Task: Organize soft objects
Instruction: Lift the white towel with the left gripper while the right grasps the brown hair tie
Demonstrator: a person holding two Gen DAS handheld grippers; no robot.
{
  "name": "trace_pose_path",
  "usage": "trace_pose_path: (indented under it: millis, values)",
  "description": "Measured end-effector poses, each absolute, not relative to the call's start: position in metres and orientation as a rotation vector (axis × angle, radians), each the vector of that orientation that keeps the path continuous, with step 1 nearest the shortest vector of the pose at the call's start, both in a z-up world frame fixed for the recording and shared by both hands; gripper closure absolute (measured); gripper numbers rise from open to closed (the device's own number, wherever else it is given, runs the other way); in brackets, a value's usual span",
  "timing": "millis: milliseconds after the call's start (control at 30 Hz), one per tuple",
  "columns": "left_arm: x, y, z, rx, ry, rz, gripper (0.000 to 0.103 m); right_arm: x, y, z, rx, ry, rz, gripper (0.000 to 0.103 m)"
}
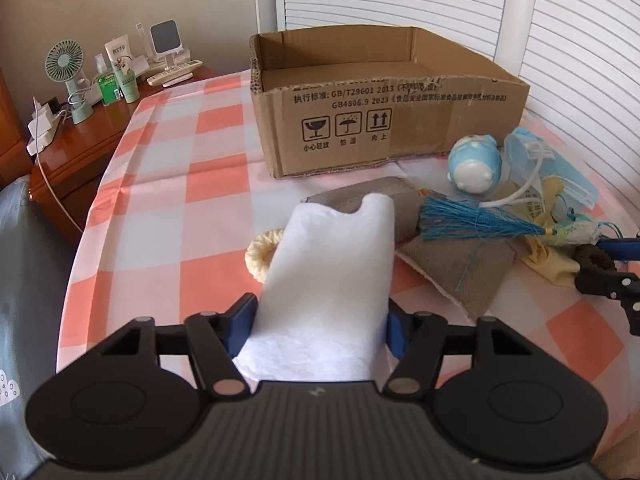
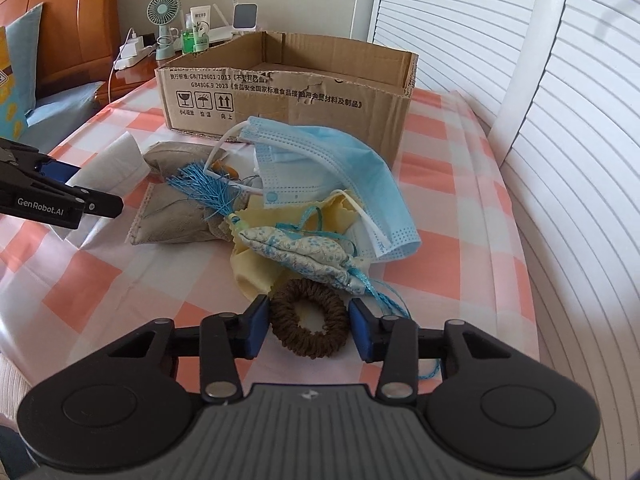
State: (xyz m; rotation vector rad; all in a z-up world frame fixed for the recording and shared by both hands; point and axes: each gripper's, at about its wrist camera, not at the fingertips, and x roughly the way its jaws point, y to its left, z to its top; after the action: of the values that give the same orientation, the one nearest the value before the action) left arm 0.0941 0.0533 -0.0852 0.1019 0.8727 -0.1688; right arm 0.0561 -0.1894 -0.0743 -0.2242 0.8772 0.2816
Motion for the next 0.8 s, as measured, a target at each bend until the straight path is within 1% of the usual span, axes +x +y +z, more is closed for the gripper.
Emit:
trace_pose_path:
  millis: [67, 167, 267, 367, 467, 533, 600, 667, 800]
  values:
    - [0.092, 0.054, -0.084, 0.104, 0.874, -0.166, 0.044, 0.054, -0.19, -0.071, -0.222, 0.871, 0.285, 0.057]
    - [0.088, 0.055, -0.08, 0.113, 0.869, -0.167, 0.05, 0.051, -0.189, -0.066, -0.229, 0.862, 0.284, 0.058]
    - [0.082, 0.055, -0.075, 0.119, 0.866, -0.176, 0.05, 0.046, -0.189, -0.059, -0.235, 0.845, 0.294, 0.058]
    - [0.074, 0.055, -0.069, 0.128, 0.854, -0.185, 0.053, 0.041, -0.189, -0.054, -0.242, 0.832, 0.299, 0.058]
    - [0.068, 0.054, -0.062, 0.136, 0.841, -0.193, 0.052, 0.037, -0.188, -0.051, -0.247, 0.824, 0.306, 0.058]
    - [0.065, 0.052, -0.059, 0.146, 0.831, -0.204, 0.046, 0.034, -0.187, -0.05, -0.25, 0.821, 0.312, 0.057]
    - [0.063, 0.052, -0.06, 0.164, 0.825, -0.194, 0.026, 0.031, -0.187, -0.05, -0.246, 0.822, 0.314, 0.057]
    - [0.064, 0.053, -0.063, 0.167, 0.83, -0.182, 0.021, 0.028, -0.186, -0.049, -0.247, 0.82, 0.316, 0.057]
    - [0.07, 0.059, -0.072, 0.168, 0.848, -0.162, 0.021, 0.025, -0.186, -0.047, -0.245, 0.817, 0.319, 0.057]
